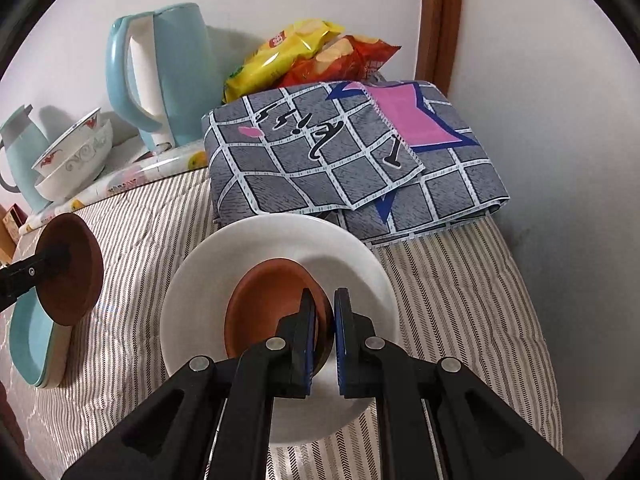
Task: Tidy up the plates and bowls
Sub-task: 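Lower the right tool's brown bowl into the white bowl and open it, then lower the left tool's brown bowl into the white bowl and open it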
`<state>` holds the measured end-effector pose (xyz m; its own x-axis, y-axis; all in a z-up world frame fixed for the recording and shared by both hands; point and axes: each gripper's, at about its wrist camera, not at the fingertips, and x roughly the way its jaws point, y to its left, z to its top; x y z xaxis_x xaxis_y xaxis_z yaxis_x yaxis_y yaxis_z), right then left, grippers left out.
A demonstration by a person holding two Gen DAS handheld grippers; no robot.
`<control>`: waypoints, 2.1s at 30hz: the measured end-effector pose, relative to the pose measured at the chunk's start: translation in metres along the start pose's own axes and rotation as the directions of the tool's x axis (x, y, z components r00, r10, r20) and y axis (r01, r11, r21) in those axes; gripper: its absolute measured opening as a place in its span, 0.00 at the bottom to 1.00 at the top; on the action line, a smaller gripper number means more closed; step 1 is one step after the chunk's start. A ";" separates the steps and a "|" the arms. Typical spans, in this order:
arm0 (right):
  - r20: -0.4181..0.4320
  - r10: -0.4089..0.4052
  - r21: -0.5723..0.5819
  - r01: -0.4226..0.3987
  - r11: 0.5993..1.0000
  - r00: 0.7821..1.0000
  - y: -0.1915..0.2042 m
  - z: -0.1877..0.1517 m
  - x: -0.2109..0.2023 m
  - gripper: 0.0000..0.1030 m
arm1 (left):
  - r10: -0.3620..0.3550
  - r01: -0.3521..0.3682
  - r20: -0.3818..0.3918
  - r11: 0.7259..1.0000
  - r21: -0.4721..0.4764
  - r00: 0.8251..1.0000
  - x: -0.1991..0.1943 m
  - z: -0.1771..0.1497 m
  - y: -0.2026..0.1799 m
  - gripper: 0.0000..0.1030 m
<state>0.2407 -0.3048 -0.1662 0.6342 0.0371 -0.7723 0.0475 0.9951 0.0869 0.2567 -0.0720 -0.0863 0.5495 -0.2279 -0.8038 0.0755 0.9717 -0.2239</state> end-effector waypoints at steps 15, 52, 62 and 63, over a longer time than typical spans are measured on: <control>-0.034 0.003 0.000 -0.003 1.000 0.999 0.004 0.004 0.013 0.09 | -0.005 0.005 -0.017 1.000 -0.013 1.000 0.009 -0.001 0.006 0.08; 0.050 0.028 0.028 -0.029 0.999 0.998 -0.011 0.006 -0.044 0.32 | -0.024 0.024 -0.008 0.999 0.024 1.000 -0.018 -0.014 -0.019 0.08; 0.089 -0.012 0.090 0.004 0.996 0.996 -0.056 -0.016 -0.075 0.32 | -0.047 0.047 0.001 0.997 0.058 0.999 -0.025 -0.023 -0.054 0.08; 0.093 -0.017 0.093 0.008 0.996 0.996 -0.059 -0.018 -0.077 0.32 | -0.049 0.049 0.000 0.997 0.059 0.999 -0.024 -0.023 -0.057 0.08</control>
<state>0.1749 -0.3651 -0.1231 0.7020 0.0120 -0.7120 0.1240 0.9825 0.1388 0.2195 -0.1234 -0.0669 0.5448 -0.2755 -0.7920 0.1517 0.9613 -0.2301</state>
